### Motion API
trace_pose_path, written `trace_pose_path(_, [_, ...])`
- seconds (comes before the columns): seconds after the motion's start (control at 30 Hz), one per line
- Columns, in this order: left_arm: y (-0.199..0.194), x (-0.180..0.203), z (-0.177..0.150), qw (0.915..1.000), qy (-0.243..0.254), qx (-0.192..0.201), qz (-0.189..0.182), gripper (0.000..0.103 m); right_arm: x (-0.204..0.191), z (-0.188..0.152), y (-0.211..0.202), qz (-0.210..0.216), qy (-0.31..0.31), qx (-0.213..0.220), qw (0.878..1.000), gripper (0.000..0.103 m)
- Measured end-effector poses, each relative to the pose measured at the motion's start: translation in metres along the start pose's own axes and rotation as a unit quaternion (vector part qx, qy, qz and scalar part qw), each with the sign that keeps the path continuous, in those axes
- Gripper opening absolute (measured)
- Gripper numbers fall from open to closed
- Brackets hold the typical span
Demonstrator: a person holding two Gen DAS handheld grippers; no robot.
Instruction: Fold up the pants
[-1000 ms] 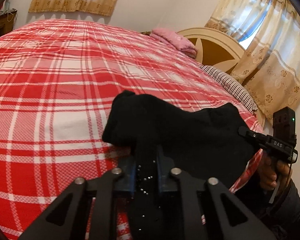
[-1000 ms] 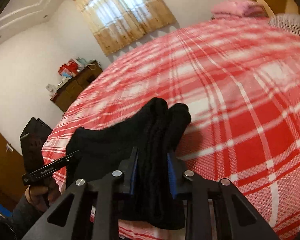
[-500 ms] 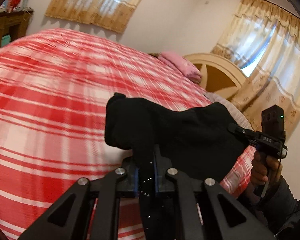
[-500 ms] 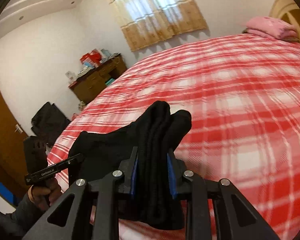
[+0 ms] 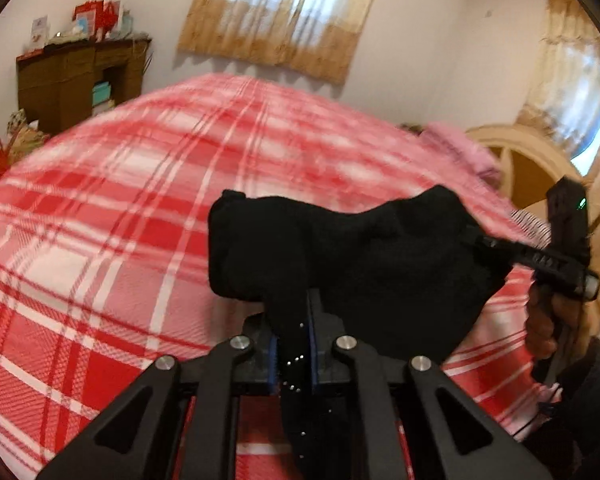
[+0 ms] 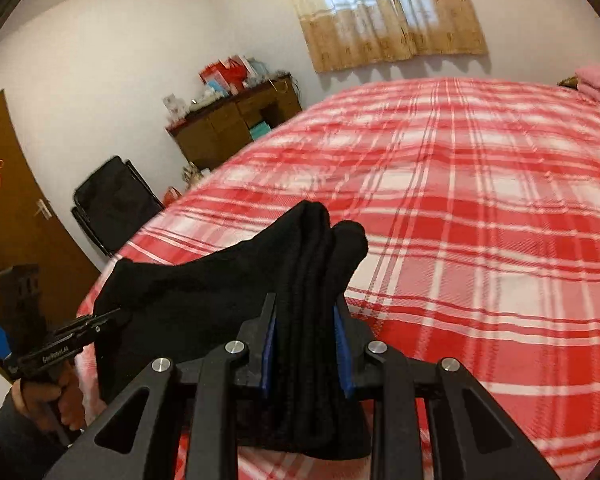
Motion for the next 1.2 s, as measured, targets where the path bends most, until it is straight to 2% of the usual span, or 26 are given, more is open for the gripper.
trace_pose_path(0.07, [0.014, -0.007, -0.005, 0.9998, -0.004, -0.007, 0.019, 0.039, 0.011, -0.002, 0.008, -0.002, 0.021, -0.007, 1.000, 0.026])
trace_pose_path(0.1, [0.018, -0.008, -0.007, 0.9997, -0.010, -0.005, 0.021, 0.045, 0.019, -0.004, 0.010, -0.003, 0.031, -0.011, 0.999, 0.027])
trace_pose_path(0.13, [0.020, -0.008, -0.007, 0.9995, -0.018, -0.003, 0.027, 0.059, 0.024, -0.005, 0.012, -0.004, 0.036, -0.015, 0.999, 0.028])
trace_pose_path(0.27, [0.023, -0.006, -0.006, 0.9994, -0.005, -0.002, 0.035, 0.072, 0.046, -0.009, 0.023, -0.012, 0.057, -0.038, 0.998, 0.037])
trace_pose_path(0.4, [0.021, -0.005, -0.008, 0.9987, 0.009, -0.004, 0.051, 0.074, 0.060, -0.015, 0.022, 0.000, 0.085, -0.044, 0.995, 0.052])
trace_pose_path(0.6, [0.012, -0.008, -0.015, 0.9975, -0.004, -0.001, 0.071, 0.080, 0.069, -0.022, 0.008, 0.009, 0.099, -0.028, 0.995, 0.055])
trace_pose_path(0.73, [0.001, -0.010, -0.021, 0.9930, -0.014, -0.005, 0.117, 0.090, 0.076, -0.026, -0.009, 0.008, 0.109, -0.008, 0.994, 0.056])
trace_pose_path(0.83, [-0.011, -0.011, -0.025, 0.9902, -0.022, 0.005, 0.138, 0.090, 0.083, -0.030, -0.031, -0.028, 0.114, 0.010, 0.993, 0.056])
trace_pose_path(1.0, [-0.035, 0.000, -0.029, 0.9879, -0.018, 0.025, 0.152, 0.090, 0.091, -0.049, -0.080, -0.062, 0.127, 0.026, 0.990, 0.056])
trace_pose_path(1.1, [-0.052, 0.011, -0.029, 0.9881, -0.015, 0.044, 0.147, 0.091, 0.084, -0.061, -0.112, -0.081, 0.126, 0.036, 0.988, 0.057])
trace_pose_path(1.2, [-0.070, 0.024, -0.032, 0.9885, -0.006, 0.062, 0.138, 0.094, 0.068, -0.073, -0.144, -0.085, 0.119, 0.056, 0.988, 0.062])
Point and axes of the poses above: each gripper's, at about its wrist camera, not at the fingertips, and y roughly the way its jaws point, x to its right, z to its top, the point moved 3 cm from there along y, roughly the way its jaws point, and after that the axes turned 8 degrees about -x, right-handed, at the moved point
